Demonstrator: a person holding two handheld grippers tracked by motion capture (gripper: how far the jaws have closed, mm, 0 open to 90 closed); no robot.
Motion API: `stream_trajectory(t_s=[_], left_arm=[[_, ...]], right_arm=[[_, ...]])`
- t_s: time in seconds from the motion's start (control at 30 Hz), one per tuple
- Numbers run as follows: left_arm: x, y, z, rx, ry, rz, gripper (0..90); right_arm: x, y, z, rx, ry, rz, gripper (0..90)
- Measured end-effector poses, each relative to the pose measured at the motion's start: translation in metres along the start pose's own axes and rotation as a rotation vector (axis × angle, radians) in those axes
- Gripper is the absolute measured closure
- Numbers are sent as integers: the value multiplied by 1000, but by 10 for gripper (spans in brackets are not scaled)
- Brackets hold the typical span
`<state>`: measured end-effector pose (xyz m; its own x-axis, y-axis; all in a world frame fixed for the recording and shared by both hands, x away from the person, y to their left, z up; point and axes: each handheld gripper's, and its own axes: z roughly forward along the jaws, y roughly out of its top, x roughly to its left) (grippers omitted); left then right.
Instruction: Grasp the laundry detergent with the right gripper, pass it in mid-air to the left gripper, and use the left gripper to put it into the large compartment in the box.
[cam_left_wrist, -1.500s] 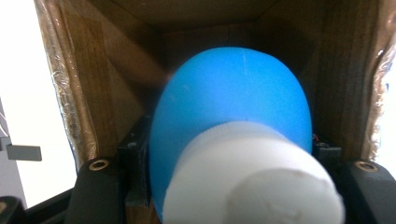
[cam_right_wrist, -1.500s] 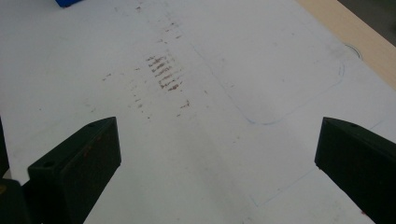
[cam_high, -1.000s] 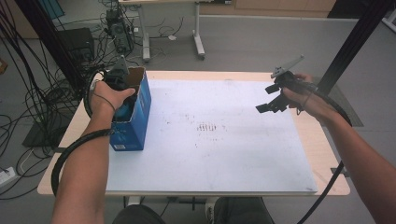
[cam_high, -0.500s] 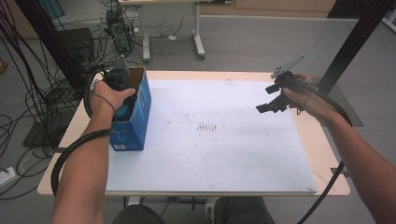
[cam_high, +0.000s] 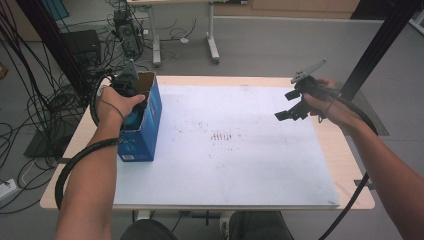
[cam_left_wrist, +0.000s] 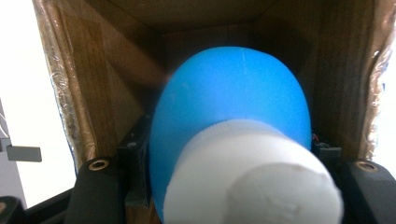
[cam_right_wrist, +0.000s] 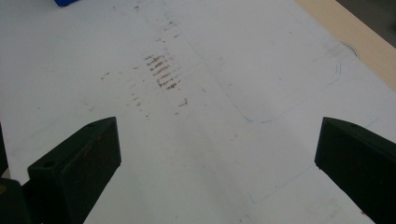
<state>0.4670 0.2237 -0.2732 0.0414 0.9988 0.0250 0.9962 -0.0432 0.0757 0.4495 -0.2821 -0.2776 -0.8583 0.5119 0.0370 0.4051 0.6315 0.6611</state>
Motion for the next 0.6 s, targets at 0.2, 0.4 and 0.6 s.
stream_trajectory(t_s=[0.2,0.4,0.6], left_arm=[[0,0,0,-3,0,-1,364],[0,0,0,-2,2,4,363],[0,0,0,-3,1,2,363]], right_arm=[[0,0,0,-1,0,1,2],[0,-1,0,0,0,3,2],[0,-1,0,0,-1,2,2]])
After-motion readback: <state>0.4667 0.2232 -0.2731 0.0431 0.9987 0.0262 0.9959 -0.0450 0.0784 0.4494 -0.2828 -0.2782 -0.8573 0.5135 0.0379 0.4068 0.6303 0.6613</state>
